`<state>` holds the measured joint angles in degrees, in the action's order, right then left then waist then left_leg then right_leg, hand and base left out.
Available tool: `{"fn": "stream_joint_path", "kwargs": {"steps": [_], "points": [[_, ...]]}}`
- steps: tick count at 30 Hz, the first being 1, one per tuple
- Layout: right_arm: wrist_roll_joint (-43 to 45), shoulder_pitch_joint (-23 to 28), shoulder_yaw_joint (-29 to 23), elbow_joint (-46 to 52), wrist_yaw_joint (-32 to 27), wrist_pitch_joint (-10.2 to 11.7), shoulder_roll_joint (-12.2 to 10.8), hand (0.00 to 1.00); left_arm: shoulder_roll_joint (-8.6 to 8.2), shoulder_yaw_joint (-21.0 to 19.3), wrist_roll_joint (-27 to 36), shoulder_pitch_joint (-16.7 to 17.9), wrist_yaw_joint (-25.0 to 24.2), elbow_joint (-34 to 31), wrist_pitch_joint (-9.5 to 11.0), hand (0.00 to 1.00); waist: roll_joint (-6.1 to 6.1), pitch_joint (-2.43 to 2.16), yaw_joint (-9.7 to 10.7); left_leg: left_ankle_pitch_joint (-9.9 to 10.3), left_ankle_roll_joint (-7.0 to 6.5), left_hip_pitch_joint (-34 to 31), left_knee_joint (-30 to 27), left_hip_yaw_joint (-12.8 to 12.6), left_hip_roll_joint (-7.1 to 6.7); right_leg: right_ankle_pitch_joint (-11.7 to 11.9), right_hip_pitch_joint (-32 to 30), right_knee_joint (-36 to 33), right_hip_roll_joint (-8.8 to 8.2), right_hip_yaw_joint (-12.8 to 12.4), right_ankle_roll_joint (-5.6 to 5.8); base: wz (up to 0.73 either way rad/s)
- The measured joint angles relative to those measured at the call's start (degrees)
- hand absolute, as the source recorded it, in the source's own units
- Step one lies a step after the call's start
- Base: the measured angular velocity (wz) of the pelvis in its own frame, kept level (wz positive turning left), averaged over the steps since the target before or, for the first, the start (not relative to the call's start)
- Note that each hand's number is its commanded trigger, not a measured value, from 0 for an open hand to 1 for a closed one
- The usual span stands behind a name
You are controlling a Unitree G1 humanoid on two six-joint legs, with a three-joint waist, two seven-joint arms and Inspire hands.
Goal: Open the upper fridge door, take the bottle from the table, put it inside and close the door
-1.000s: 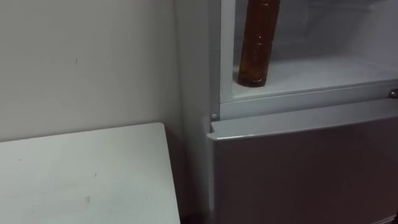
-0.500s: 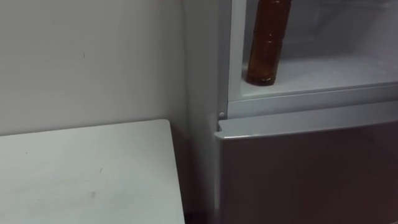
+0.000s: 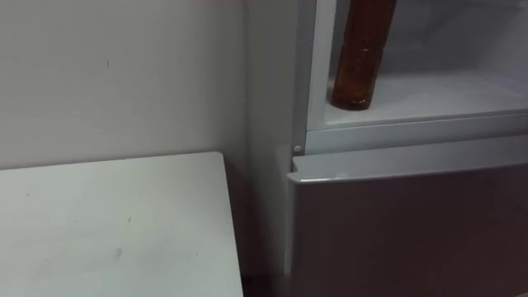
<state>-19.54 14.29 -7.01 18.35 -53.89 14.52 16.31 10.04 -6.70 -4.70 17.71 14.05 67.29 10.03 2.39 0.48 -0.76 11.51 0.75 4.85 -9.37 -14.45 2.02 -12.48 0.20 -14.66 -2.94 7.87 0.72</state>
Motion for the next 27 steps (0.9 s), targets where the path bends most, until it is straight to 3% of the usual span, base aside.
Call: {"fn": "stream_joint_path", "kwargs": {"steps": [12,21,24,25,27], "points": [[6.07,0.55,3.96,0.00,3.19,-2.17,0.01,0.00,0.45,0.03,0.36,-2.48,-3.28,4.01,-0.17,0.00,0.09,0.06,-1.11,0.00,0.01,-0.39,-0.25,-0.08,0.25,0.21,-0.21,-0.08,0.09,0.12,-0.22,0.00],[13.59,0.54,5.75,0.08,9.48,-3.37,0.36,0.00,1.64,0.03,0.10,-2.98,-3.57,6.42,-0.19,0.00,0.21,0.00,-1.44,0.00,0.01,-0.57,-0.27,0.00,0.27,0.39,0.26,0.00,0.12,0.20,-0.24,0.00],[20.95,-1.31,5.59,2.15,12.14,-2.16,2.77,0.00,2.04,0.03,0.02,-2.93,-3.58,6.77,-0.65,0.00,0.47,-0.14,-1.41,-0.01,0.02,-0.08,-0.28,0.19,0.27,0.39,0.87,0.90,0.14,0.37,-0.24,0.04],[23.82,-2.51,5.58,3.14,13.24,-1.67,3.75,0.00,2.20,0.04,0.02,-2.96,-3.58,6.67,-0.97,0.00,0.76,-0.50,-1.39,-0.01,0.02,-0.08,-0.32,0.35,0.30,0.39,1.06,1.28,0.15,0.58,-0.22,0.13],[27.23,-2.79,5.35,2.36,14.91,-2.15,4.77,0.00,2.37,0.06,0.03,-3.27,-3.57,6.48,-1.10,0.00,0.92,-0.49,-1.64,-0.01,0.03,0.17,-0.32,0.81,0.33,0.51,1.91,2.02,0.27,0.96,-0.15,0.14]]}}
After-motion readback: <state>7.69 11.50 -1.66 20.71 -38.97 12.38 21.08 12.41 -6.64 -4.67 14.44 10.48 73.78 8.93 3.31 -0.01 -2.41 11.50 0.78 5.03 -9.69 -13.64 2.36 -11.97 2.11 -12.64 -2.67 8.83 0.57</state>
